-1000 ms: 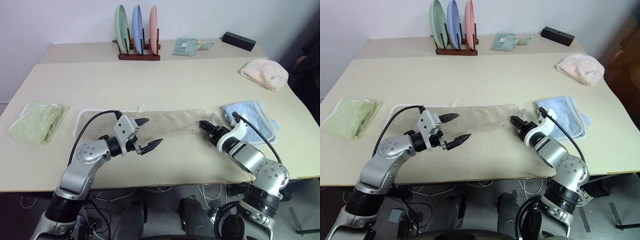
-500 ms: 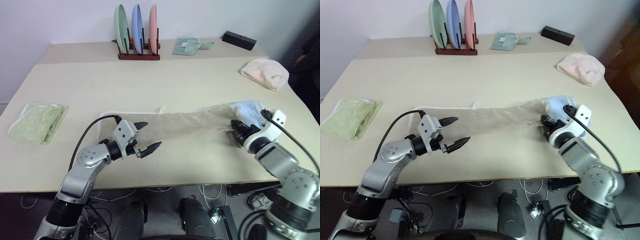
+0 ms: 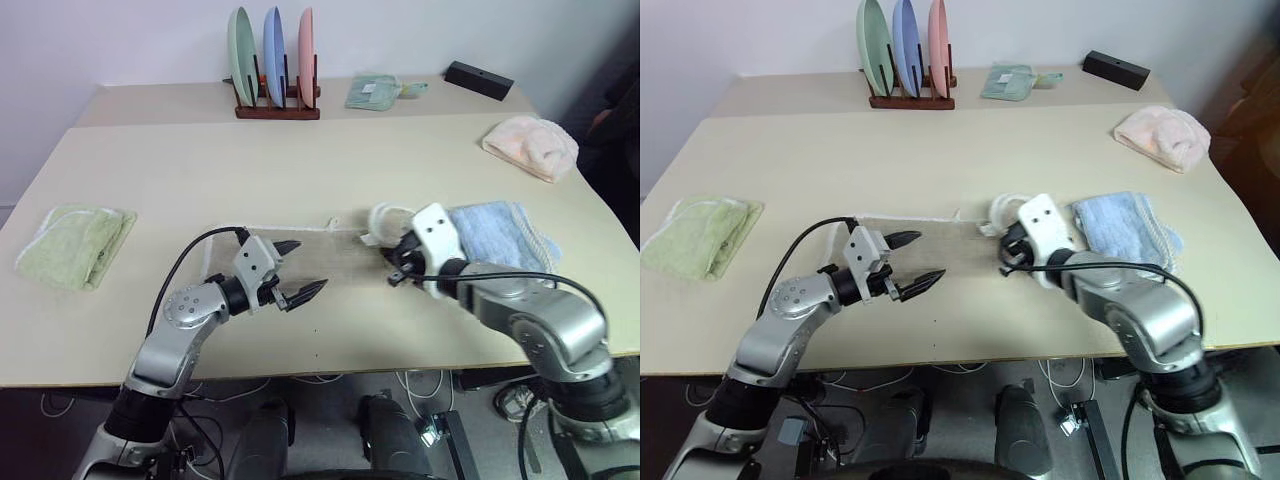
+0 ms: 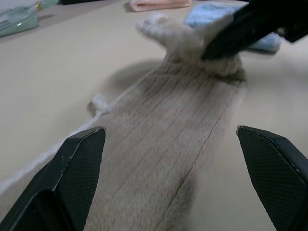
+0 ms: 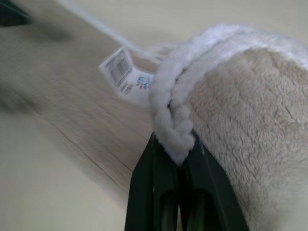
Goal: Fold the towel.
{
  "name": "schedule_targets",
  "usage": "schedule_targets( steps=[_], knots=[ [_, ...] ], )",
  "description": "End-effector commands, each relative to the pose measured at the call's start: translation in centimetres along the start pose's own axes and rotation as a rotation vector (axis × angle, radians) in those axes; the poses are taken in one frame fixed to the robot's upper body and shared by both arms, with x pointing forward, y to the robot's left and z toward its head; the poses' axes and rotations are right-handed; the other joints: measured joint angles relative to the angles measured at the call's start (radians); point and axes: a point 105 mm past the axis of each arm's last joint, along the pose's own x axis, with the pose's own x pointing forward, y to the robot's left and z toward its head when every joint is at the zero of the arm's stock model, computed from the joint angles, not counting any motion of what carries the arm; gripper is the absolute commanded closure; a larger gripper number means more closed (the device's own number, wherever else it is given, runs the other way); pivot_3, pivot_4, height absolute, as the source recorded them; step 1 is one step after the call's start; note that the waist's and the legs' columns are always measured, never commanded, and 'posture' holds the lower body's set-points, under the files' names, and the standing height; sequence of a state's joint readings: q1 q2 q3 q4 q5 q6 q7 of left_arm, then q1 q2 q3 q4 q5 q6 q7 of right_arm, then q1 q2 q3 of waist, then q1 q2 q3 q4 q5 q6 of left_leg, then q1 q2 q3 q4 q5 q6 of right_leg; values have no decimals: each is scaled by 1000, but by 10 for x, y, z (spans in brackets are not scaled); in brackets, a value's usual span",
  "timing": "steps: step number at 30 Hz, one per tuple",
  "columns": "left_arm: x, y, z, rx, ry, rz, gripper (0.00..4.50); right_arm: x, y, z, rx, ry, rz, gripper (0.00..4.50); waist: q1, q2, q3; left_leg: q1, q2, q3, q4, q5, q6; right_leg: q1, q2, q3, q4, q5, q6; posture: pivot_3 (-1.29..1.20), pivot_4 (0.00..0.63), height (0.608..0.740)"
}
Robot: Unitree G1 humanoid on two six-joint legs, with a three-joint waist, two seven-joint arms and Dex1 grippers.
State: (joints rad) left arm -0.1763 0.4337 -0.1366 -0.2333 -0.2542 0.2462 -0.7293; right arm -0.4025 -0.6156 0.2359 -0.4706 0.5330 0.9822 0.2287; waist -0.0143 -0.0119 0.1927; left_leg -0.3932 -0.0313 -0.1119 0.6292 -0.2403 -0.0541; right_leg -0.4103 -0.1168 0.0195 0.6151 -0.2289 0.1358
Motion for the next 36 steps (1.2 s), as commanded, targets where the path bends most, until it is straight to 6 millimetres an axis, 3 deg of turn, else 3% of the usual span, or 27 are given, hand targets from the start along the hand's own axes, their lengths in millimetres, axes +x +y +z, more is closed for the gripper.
schedule_targets(
  steps=[1,7,13,26,29,33,36],
  knots=[
    [-4,0,11,40,-35,14,14,9,10,12,-60,-43,32,4471,2,0,0,0,0,0,0,0,0,0,0,0,0,0,0,0,150,740],
    [-3,-1,13,43,-32,16,14,28,27,38,-84,-104,95,4471,-2,0,0,0,0,0,0,0,0,0,0,0,0,0,0,0,150,740],
    [-4,0,13,48,-25,16,14,39,34,28,-82,-68,115,4471,0,0,0,0,0,-1,-1,0,0,0,0,0,0,1,0,0,150,740],
    [-5,2,11,49,-19,15,14,38,41,22,-62,-53,175,4471,-1,0,0,0,0,-1,-1,0,0,-1,0,0,0,1,0,0,150,740],
    [-5,4,13,53,-22,26,14,37,43,25,-80,-73,196,3580,-1,0,0,0,0,-1,-1,0,0,-1,0,0,0,1,0,0,150,740],
    [-14,24,20,18,-42,119,14,17,44,38,-138,-159,255,1698,1,0,0,0,0,-1,-1,0,0,-1,0,0,0,1,0,0,150,740],
    [-31,51,26,-24,-55,243,14,-2,27,44,-129,-201,237,1698,1,-1,1,0,0,-1,0,0,0,0,0,-1,0,0,1,0,150,740]
  ],
)
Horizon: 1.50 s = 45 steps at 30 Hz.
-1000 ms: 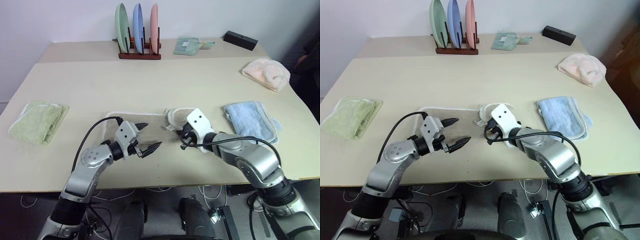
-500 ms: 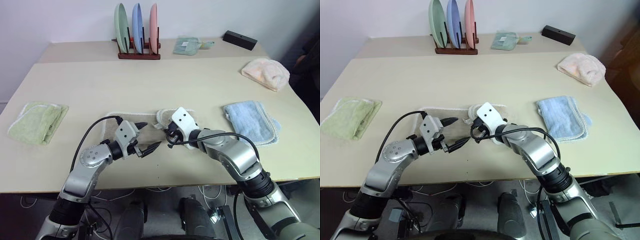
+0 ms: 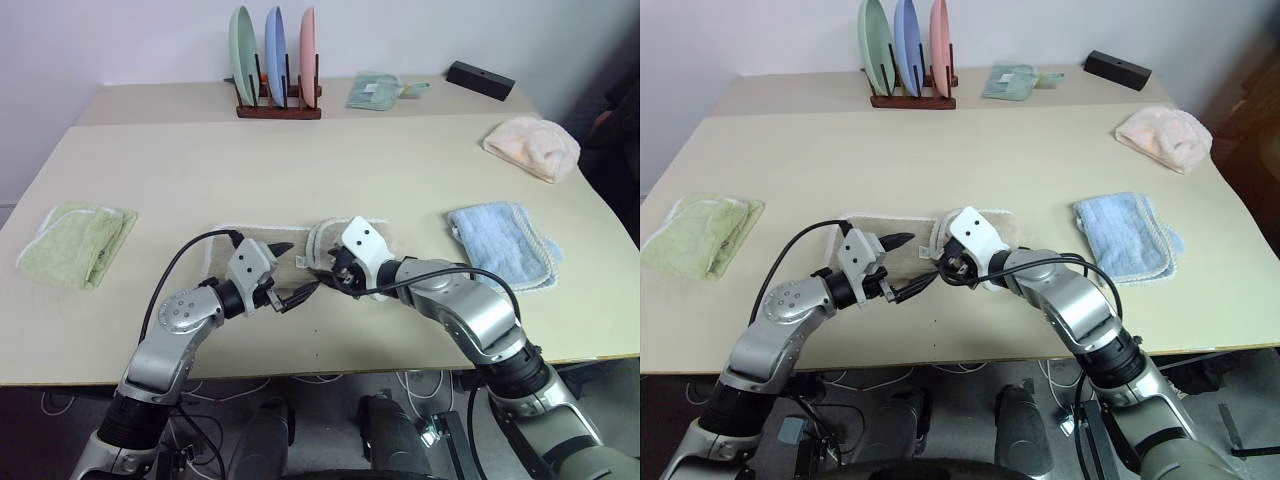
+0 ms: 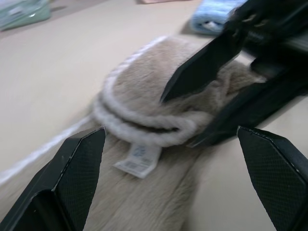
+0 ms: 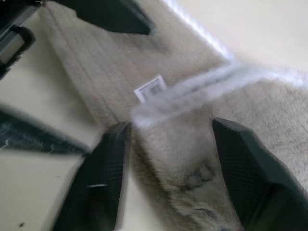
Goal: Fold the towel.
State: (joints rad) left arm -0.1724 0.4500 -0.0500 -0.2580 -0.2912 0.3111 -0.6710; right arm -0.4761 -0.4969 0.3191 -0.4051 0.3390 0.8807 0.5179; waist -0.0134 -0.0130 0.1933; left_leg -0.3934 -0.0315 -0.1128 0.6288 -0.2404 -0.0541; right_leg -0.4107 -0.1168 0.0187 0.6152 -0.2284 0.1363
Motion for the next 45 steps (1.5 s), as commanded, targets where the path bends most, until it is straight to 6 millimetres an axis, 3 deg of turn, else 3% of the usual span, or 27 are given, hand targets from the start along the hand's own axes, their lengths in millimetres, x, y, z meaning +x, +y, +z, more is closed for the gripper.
schedule_targets(
  steps=[1,2,5,9,13,18,24,26,30,33,36,39,41,45],
  knots=[
    [-18,36,24,-6,-64,148,14,-29,-12,26,-13,-133,-16,1698,0,0,0,0,0,0,0,0,0,0,0,0,0,0,0,0,150,740],
    [-22,43,24,-5,-60,173,14,-36,-19,31,16,-169,-38,1698,0,0,0,0,0,0,0,0,0,0,0,0,0,0,0,0,150,740],
    [-30,50,23,11,-39,194,14,-45,-44,30,69,-187,-129,2509,-4,0,0,0,0,0,-1,0,0,0,0,0,0,0,0,0,150,740],
    [-29,48,22,27,-21,178,14,-35,-67,19,54,-152,-213,4461,-2,0,0,0,0,0,0,0,0,0,0,0,0,0,0,0,150,740],
    [-25,44,21,22,-23,172,14,-5,-59,8,19,-144,-163,4461,-7,0,0,1,0,0,-1,0,0,0,0,0,0,0,0,0,150,740],
    [-27,41,15,10,-7,177,14,33,-35,-32,38,-65,-58,4461,-7,0,0,1,0,0,-1,0,0,0,0,0,0,0,0,0,150,740],
    [-35,37,9,-7,11,202,14,41,-22,-60,54,-15,-16,4461,-7,-1,-1,2,0,0,-1,0,0,1,0,0,0,0,0,0,150,740],
    [-39,35,6,-17,21,212,14,36,-24,-54,22,-39,-29,4461,-6,-1,-1,2,0,0,-1,0,0,1,0,0,0,0,0,0,150,740],
    [-52,29,4,-74,29,237,14,17,-36,-14,-30,-161,-56,4461,-6,-1,-1,2,0,0,-2,0,0,1,0,0,0,0,0,0,150,740],
    [-69,15,1,-249,16,234,0,-3,-47,18,-99,-225,-76,3661,-6,0,0,1,0,0,-1,0,0,0,0,0,0,0,0,0,150,740],
    [-85,-6,-9,-387,61,197,0,-14,-46,39,-186,-249,-59,2214,-7,0,0,1,1,0,-2,0,0,0,0,0,0,0,-1,0,150,740],
    [-97,-7,-23,-576,65,296,0,-17,-34,48,-300,-248,2,732,-3,0,0,2,1,0,-2,0,0,0,0,0,0,-2,-3,0,150,740],
    [-102,-8,-31,-750,30,370,0,-16,-25,52,-324,-256,44,732,-2,-1,0,2,1,0,-1,0,0,1,0,0,0,-2,-4,0,150,740],
    [-104,-5,-41,-932,11,472,0,-12,-17,51,-336,-258,73,732,2,-1,0,1,1,-1,0,0,0,1,0,-1,0,-2,-3,0,150,740]
  ],
)
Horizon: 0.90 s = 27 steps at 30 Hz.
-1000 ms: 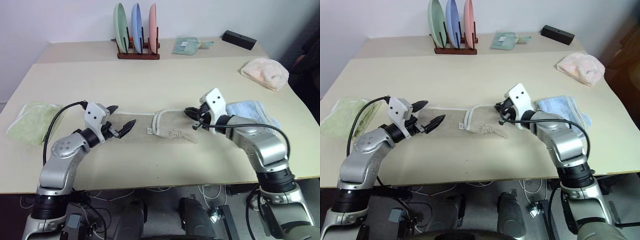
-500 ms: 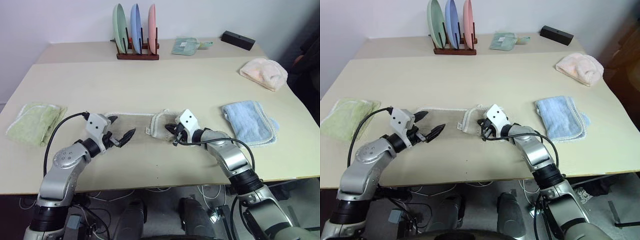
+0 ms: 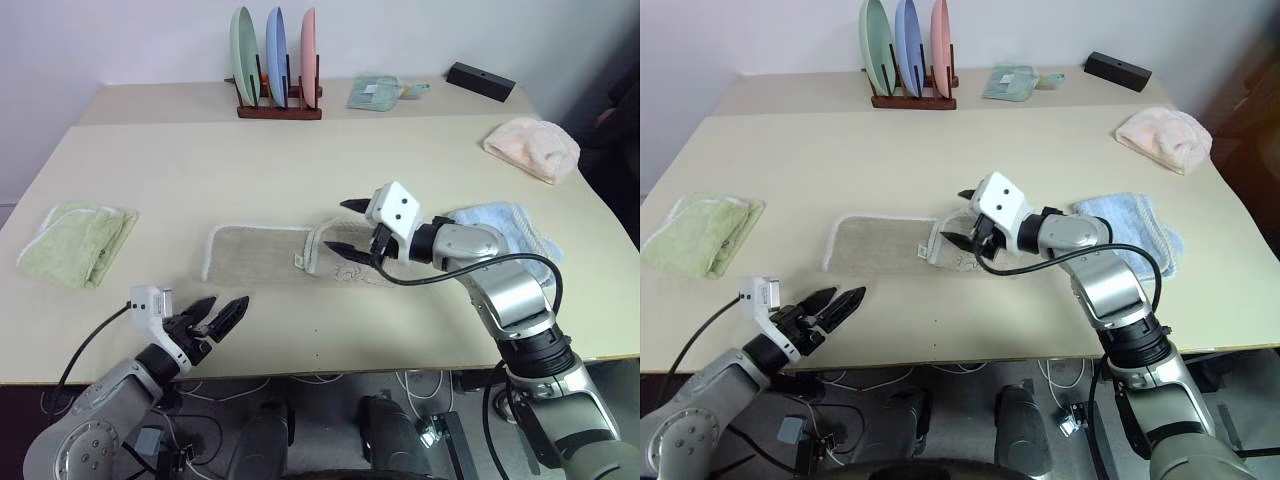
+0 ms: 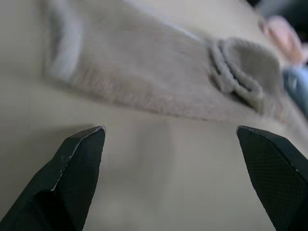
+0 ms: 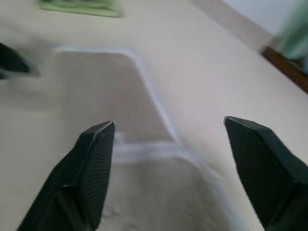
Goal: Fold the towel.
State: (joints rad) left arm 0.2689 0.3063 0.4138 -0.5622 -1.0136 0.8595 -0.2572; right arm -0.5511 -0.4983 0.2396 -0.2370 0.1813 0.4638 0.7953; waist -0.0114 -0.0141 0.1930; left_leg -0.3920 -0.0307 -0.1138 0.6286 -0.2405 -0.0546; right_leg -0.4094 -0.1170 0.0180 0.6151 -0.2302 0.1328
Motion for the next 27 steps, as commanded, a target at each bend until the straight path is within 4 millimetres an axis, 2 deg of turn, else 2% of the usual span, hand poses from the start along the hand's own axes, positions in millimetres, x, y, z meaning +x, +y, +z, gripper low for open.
schedule_targets(
  steps=[1,7,12,15,21,22,23,27],
  knots=[
    [3,9,5,-118,-33,95,0,2,5,12,-49,-45,15,732,0,0,0,0,0,0,0,0,0,0,0,0,0,0,0,0,150,740],
    [26,16,13,-306,-93,160,0,8,18,6,-49,-39,32,732,1,1,-1,1,-1,0,0,0,0,1,0,0,0,0,-1,0,150,740],
    [45,34,19,-422,-145,266,0,6,26,-1,-48,-18,31,732,3,1,-1,1,-1,0,1,0,0,2,0,0,0,0,-1,0,150,740],
    [52,36,22,-437,-157,266,876,3,29,-7,-48,10,23,653,2,1,-2,1,-1,0,0,0,0,2,0,0,0,0,-1,0,150,740],
    [61,28,33,-436,-186,202,4132,-4,35,-17,-43,53,10,653,6,1,-1,1,-2,0,1,0,-1,2,0,0,0,0,-1,0,150,740],
    [60,28,36,-438,-196,198,4474,-5,36,-18,-42,58,5,653,6,1,-1,1,-2,0,1,0,-1,2,-1,0,-1,0,-1,0,150,740],
    [58,28,39,-436,-208,194,4474,-6,36,-20,-40,63,0,653,4,0,-1,1,-2,0,1,0,-1,2,-1,0,-1,0,-1,0,150,740],
    [40,30,78,-333,-348,131,4474,-10,34,-24,-40,84,-16,653,-2,-1,-1,0,-2,0,0,0,-1,1,-1,0,-1,0,-1,0,150,740]
  ],
)
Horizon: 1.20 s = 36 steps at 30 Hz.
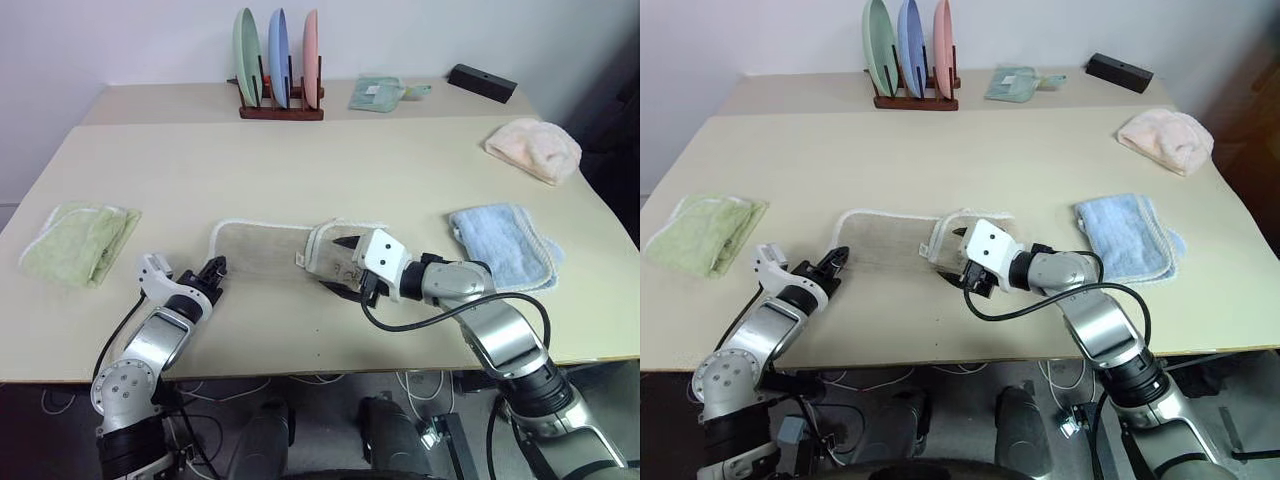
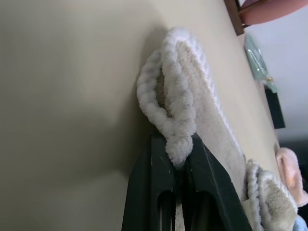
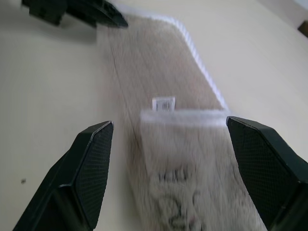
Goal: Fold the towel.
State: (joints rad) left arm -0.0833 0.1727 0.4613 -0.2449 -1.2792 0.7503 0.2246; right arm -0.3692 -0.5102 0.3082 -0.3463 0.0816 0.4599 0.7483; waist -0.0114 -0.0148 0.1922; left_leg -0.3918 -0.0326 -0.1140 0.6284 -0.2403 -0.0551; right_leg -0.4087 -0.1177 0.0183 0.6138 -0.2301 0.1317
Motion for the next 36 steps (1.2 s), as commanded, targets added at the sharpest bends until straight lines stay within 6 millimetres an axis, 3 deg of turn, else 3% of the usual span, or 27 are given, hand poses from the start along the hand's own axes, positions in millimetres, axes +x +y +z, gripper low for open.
schedule_targets(
  steps=[1,5,7,10,14,16,20,24,30,33,36],
  knots=[
    [-13,-15,47,98,-145,-102,4474,-7,-5,8,-42,-10,-34,653,-3,0,0,0,0,0,0,0,0,-1,0,0,0,0,0,0,150,740],
    [-19,-30,88,261,-207,-176,4474,-10,-9,5,-43,2,-41,653,-1,0,0,0,0,0,0,0,0,-1,0,0,0,0,0,0,150,740],
    [-19,-48,91,381,-170,-244,4474,-10,-10,4,-44,8,-42,653,1,-1,0,-1,0,0,0,0,0,-1,0,0,0,0,0,0,150,740],
    [-16,-74,73,539,-70,-353,4474,-9,-13,2,-46,14,-46,653,1,-1,0,-1,-1,0,0,0,0,0,-1,0,-2,0,0,0,150,740],
    [-14,-116,16,740,124,-573,4474,-9,-17,-3,-45,26,-59,653,1,-1,1,-2,-2,1,0,0,0,0,-2,1,-2,0,0,0,150,740],
    [-16,-125,-12,816,219,-659,4474,-12,-21,-8,-47,43,-76,653,-1,-1,1,-2,-2,1,0,0,0,0,-1,1,-2,0,0,0,150,740],
    [-11,-113,-50,990,348,-685,4474,-17,-29,-13,-50,63,-108,653,-8,-1,1,-1,-1,1,-2,0,0,-1,-1,1,-2,0,0,0,150,740],
    [-6,-100,-70,1091,418,-696,4474,-21,-33,-15,-49,73,-130,653,-4,-1,1,-1,-1,1,-2,0,0,-1,-1,1,-1,0,0,0,150,740],
    [-3,-101,-78,1082,441,-731,4474,-23,-31,-17,-44,79,-141,653,-1,-1,2,-1,-1,1,-1,0,0,-1,-1,1,-1,0,1,0,150,740],
    [-7,-104,-77,1036,446,-759,3593,-22,-32,-17,-44,79,-146,653,-2,-1,2,-1,-1,1,-1,0,0,-1,-1,1,-1,0,1,0,150,740],
    [-16,-111,-66,943,443,-782,2138,-22,-33,-16,-46,78,-148,653,-5,-1,2,-1,-1,1,-1,0,0,-1,-1,1,-1,0,1,0,150,740]
  ],
)
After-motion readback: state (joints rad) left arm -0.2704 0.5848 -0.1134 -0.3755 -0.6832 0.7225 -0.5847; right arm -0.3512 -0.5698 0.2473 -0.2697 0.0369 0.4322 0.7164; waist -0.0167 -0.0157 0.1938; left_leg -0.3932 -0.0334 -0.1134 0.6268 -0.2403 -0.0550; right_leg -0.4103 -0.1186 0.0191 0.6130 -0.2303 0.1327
